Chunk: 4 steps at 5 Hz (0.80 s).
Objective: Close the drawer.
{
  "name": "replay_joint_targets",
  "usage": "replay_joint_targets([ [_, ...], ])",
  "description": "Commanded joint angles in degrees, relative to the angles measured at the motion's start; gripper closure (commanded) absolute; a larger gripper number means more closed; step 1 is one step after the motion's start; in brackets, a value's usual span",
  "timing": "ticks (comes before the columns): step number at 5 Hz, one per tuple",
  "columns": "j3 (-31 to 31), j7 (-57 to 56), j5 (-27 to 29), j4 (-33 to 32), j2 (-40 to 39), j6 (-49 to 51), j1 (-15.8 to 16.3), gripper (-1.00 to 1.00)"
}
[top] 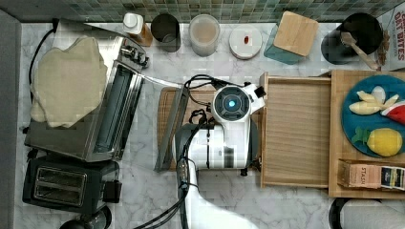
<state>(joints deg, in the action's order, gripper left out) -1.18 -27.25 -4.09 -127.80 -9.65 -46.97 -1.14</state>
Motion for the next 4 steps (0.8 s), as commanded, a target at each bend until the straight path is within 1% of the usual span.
replay_joint_targets([
  [1,-1.24,-0.90,-4.93,0.20,-2.05,1.12,-0.75,1.00],
  [2,-1.80,-3.69,-5.02,-1.44,-0.47,-0.14,-2.02,1.00],
  [3,-2.30,-3.24,-5.12,-1.32,0.26,0.71,-2.69,1.00],
  [4,-3.45,-6.04,-6.56,-2.14,0.30,-1.82,-4.29,1.00],
])
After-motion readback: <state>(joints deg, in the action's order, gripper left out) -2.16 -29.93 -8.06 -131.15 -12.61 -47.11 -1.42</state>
